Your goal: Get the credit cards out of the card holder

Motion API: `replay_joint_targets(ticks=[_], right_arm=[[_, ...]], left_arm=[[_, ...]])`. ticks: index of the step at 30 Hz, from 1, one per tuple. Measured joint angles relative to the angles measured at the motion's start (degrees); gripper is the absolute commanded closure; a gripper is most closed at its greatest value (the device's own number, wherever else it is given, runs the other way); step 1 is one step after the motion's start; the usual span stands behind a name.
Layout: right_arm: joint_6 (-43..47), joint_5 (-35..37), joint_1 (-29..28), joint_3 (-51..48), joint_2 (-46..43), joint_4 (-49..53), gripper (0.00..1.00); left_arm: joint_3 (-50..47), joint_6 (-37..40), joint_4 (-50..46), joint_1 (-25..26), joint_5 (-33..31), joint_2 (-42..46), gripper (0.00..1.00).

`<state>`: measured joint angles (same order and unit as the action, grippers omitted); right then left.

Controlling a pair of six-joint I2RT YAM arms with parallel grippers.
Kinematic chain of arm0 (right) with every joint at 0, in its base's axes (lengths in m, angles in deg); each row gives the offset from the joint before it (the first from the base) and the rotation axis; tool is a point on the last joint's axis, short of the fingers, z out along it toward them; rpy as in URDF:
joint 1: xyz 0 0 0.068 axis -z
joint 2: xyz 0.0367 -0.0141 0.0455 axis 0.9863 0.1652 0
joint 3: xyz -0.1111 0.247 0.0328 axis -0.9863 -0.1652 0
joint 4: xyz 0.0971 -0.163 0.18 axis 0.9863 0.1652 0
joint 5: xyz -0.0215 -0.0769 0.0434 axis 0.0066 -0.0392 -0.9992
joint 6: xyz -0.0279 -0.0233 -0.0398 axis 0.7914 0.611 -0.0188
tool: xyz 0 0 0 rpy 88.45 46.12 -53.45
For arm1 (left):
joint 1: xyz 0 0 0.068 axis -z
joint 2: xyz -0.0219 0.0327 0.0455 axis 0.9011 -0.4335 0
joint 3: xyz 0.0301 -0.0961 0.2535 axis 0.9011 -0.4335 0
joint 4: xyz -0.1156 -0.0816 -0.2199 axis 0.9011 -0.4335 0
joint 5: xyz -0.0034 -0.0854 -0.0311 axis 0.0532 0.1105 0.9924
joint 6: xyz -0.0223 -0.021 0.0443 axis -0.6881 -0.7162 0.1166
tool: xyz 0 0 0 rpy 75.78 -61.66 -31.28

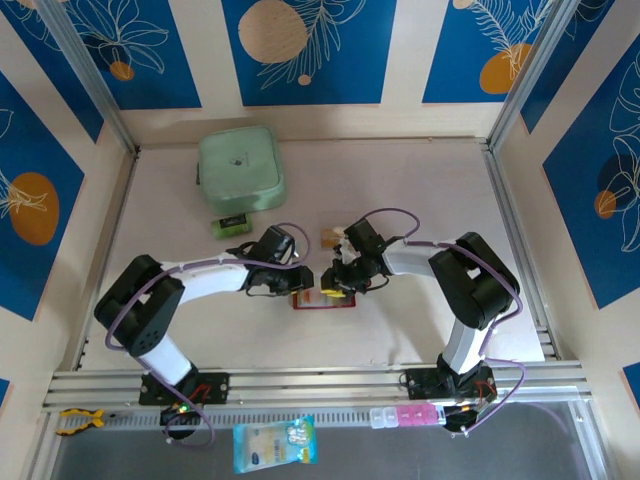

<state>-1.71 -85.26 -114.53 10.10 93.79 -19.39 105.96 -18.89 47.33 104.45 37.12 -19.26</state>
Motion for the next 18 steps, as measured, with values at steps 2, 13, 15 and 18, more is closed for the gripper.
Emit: replay_joint_targets(ticks=[2, 13, 15, 18], right_arm=[[-0.02, -0.24, 0.11, -0.02, 0.0, -0.17, 0.76], [-0.87, -1.27, 0.15, -1.01, 0.0, -2.27, 0.76], [-1.07, -1.46, 0.17, -1.09, 0.0, -2.56, 0.76], [-1.42, -1.66, 0.15, -1.18, -0.26, -2.84, 0.76]], left_arm=[[0.0, -0.42, 0.24, 0.13, 0.02, -0.22, 0.69], [0.0, -0.98, 1.6, 0.52, 0.83, -1.49, 0.77], [0.0, -0.98, 1.62, 0.55, 0.85, -1.6, 0.77], [0.0, -1.01, 1.73, 0.55, 0.87, -1.6, 0.77]])
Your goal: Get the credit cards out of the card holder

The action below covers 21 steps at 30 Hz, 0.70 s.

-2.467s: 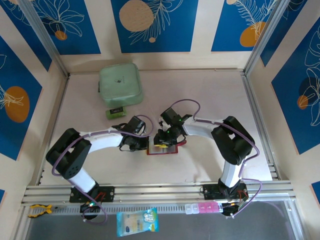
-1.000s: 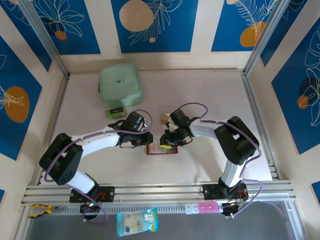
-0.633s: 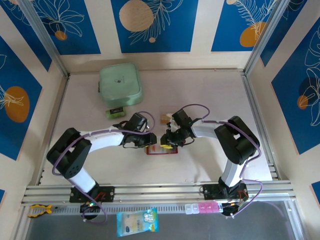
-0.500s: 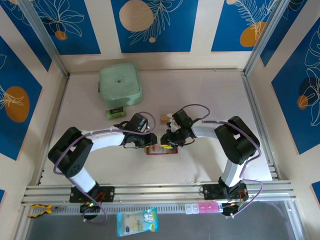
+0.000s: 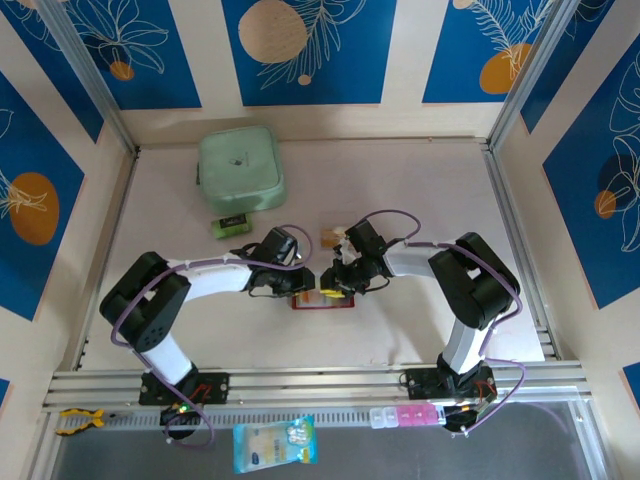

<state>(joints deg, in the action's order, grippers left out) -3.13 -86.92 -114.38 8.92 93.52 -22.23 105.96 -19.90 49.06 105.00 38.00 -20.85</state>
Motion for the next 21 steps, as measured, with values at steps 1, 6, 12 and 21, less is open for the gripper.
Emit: replay_joint_targets(ticks=[1, 6, 12, 21], right_arm=[[-0.15, 0.0, 0.0, 0.0, -0.24, 0.0, 0.74], [-0.48, 0.17, 0.02, -0.7, -3.41, 0.13, 0.73], [-0.46, 0.98, 1.7, -0.72, -9.09, 1.75, 0.72], [-0.2, 1.95, 5.11, -2.16, -13.66, 4.26, 0.72]], left_arm=[[0.0, 0.02, 0.0, 0.0, 0.02, 0.0, 0.77], [0.11, 0.0, -0.04, 0.2, 0.63, 0.0, 0.77], [2.27, -0.44, -0.39, 0.72, 1.07, 0.07, 0.74], [5.62, -0.85, -0.61, 2.32, 1.68, 0.09, 0.67]])
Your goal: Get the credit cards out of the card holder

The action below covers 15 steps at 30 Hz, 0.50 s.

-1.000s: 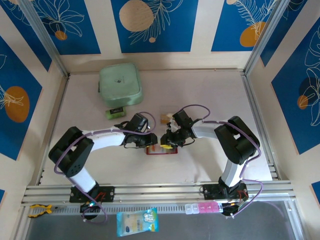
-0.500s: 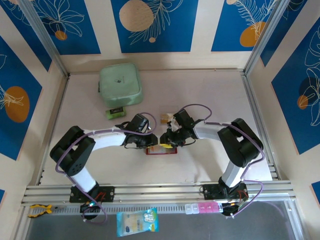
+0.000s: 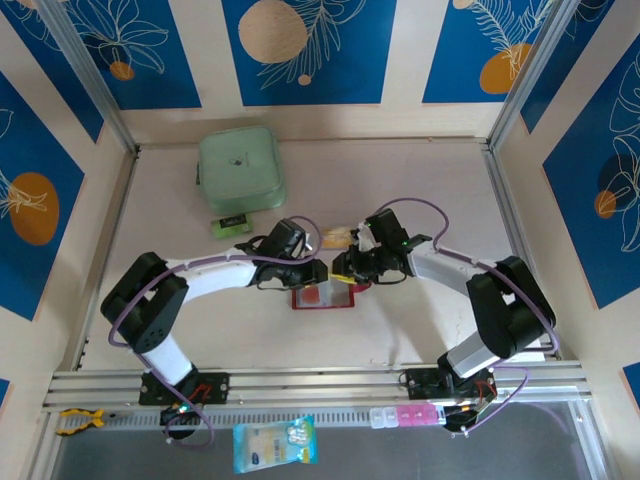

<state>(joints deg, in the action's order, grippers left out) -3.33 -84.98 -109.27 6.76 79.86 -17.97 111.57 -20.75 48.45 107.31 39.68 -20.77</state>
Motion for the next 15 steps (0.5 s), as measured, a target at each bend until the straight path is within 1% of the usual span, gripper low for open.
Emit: replay_joint_targets(ticks=[5, 7, 10, 15], right_arm=[[0.42, 0.98, 1.42, -0.48, -2.8, 1.99, 0.72], [0.7, 1.4, 2.25, -0.72, -3.82, 2.73, 0.71], [0.98, 1.99, 3.32, -1.33, -5.09, 3.61, 0.69], [1.29, 2.89, 4.33, -1.75, -6.62, 5.53, 0.69]], left_arm=[[2.36, -0.13, -0.46, 0.74, 0.46, -1.27, 0.59], [3.48, -0.2, -0.46, 0.96, 0.59, -2.29, 0.57], [4.66, -0.2, -0.44, 1.53, 0.9, -3.78, 0.56], [6.12, -0.24, 0.28, 2.1, 1.75, -6.25, 0.55]])
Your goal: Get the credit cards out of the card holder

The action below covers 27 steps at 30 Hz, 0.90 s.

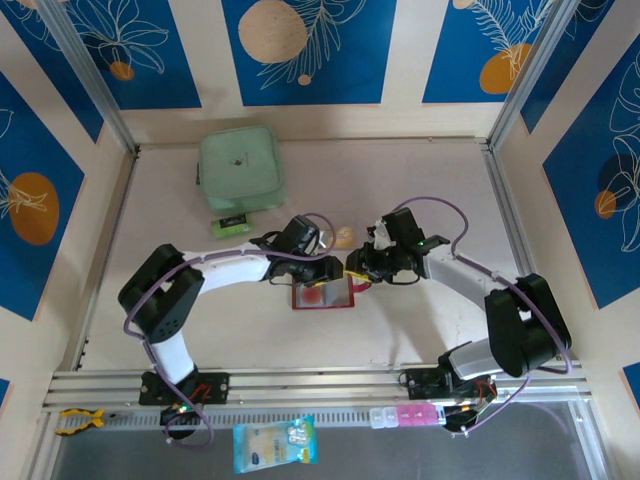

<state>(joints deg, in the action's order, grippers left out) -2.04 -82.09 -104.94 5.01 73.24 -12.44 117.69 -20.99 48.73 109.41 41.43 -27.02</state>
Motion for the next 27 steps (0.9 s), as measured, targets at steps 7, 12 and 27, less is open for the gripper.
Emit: replay_joint_targets(ticks=[7, 12, 27], right_arm=[[0.42, 1.75, 0.52, -0.59, -2.21, 2.12, 0.65], [0.39, 1.64, 0.5, -0.59, -2.32, 2.1, 0.65], [-0.5, 0.79, -4.57, -0.13, 2.32, -0.02, 0.69]], left_arm=[[1.75, 0.0, 0.11, 0.5, 0.7, -2.47, 0.54], [1.75, 0.07, 0.0, 0.52, 0.26, -2.45, 0.53], [-5.84, 0.72, -0.72, -3.04, -2.54, 6.4, 0.61]])
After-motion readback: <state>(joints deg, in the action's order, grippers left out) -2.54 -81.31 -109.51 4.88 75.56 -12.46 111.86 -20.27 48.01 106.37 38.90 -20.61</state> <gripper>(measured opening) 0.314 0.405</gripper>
